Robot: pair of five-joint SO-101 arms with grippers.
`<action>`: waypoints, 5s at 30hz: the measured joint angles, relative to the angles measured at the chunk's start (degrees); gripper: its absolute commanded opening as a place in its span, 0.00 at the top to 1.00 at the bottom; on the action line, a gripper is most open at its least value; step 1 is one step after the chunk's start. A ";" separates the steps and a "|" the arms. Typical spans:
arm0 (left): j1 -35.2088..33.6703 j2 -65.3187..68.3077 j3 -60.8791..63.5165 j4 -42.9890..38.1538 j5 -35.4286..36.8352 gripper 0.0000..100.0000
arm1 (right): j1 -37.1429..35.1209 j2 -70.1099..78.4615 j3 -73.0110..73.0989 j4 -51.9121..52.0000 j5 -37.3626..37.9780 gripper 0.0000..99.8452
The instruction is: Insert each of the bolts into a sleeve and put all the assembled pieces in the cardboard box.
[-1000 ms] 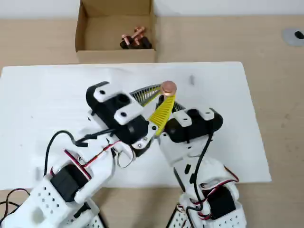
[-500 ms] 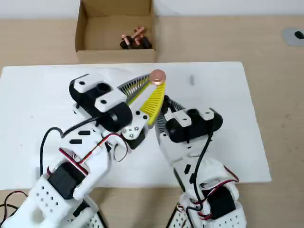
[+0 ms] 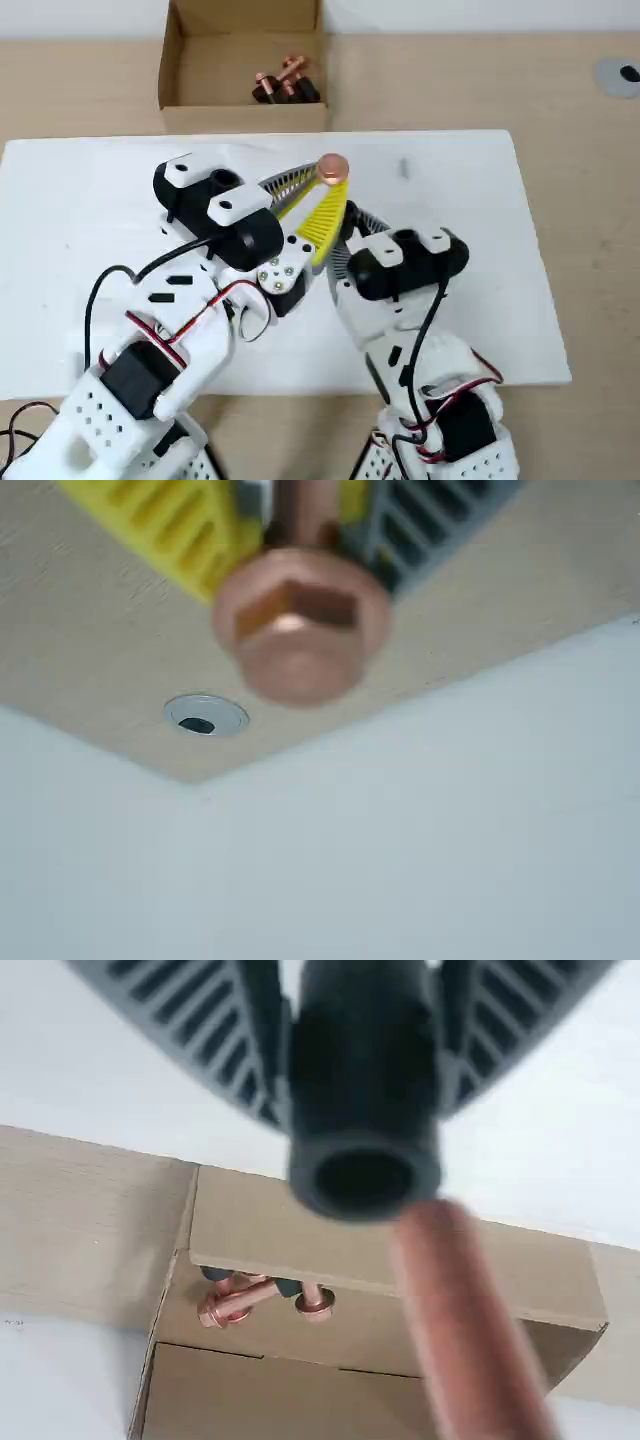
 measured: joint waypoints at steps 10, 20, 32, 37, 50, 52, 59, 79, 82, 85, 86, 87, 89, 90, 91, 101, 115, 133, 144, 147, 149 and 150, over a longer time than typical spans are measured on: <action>0.00 0.00 0.00 0.00 0.00 0.99 | 0.00 0.00 0.00 0.00 0.00 0.99; 0.00 0.00 1.23 -1.05 -2.99 0.99 | 0.00 0.00 0.00 0.00 0.00 0.99; 0.00 0.00 4.31 -5.10 -3.34 0.99 | 0.00 0.00 0.09 0.00 0.00 0.99; 0.00 0.00 4.31 -5.10 -3.34 0.99 | 0.00 0.00 0.09 0.00 0.00 0.99; 1.41 0.00 4.31 -5.10 -3.52 0.99 | 0.00 0.00 0.09 0.00 0.00 0.99; 1.41 0.00 4.40 -6.15 -3.43 0.99 | -0.09 0.00 0.09 0.00 0.00 0.99; 1.41 0.00 4.92 -7.21 -3.43 0.99 | -0.09 0.00 0.09 0.00 0.00 0.99; 1.41 0.09 7.30 -7.38 -3.69 0.96 | -0.09 0.00 0.09 0.00 0.00 0.99; 1.41 0.09 7.30 -7.38 -4.22 0.94 | -0.09 0.00 0.09 0.00 0.00 0.99; 1.41 0.09 7.30 -7.38 -4.22 0.94 | -0.09 0.00 0.09 0.00 0.00 0.99; 1.41 0.09 7.30 -7.38 -4.22 0.94 | -0.09 0.00 0.09 0.00 0.00 0.99; 1.41 0.09 7.30 -7.38 -4.22 0.94 | -0.09 0.00 0.09 0.00 0.00 0.99; 1.41 0.09 7.30 -6.86 -4.31 0.94 | -0.09 0.00 0.09 0.00 0.00 0.99; 1.41 0.00 7.30 -6.24 -4.31 0.93 | -0.09 0.00 0.09 0.00 0.00 0.99; 1.41 0.00 7.21 -5.54 -4.31 0.92 | -0.09 0.00 0.09 0.09 0.09 0.99; 1.41 0.00 7.30 -2.99 -4.13 0.91 | -0.09 0.00 0.09 0.09 0.00 0.99; 1.41 0.09 7.30 -2.99 -4.13 0.91 | -0.09 0.00 0.09 0.09 0.00 0.99; -8.18 0.09 -7.30 21.63 -1.58 0.87 | -0.09 0.00 0.09 0.09 0.09 0.99; -9.23 -0.18 -18.46 32.00 2.73 0.87 | -0.09 0.00 0.09 -1.05 0.09 0.99; -9.23 -0.18 -18.46 32.00 2.99 0.87 | -0.09 0.00 0.79 -3.87 0.09 0.99; -9.23 -0.18 -18.46 32.00 2.99 0.87 | -0.09 0.00 2.02 -5.89 0.53 0.99; -9.23 -0.18 -18.46 32.00 2.99 0.87 | -0.09 0.00 2.29 -7.03 1.32 0.99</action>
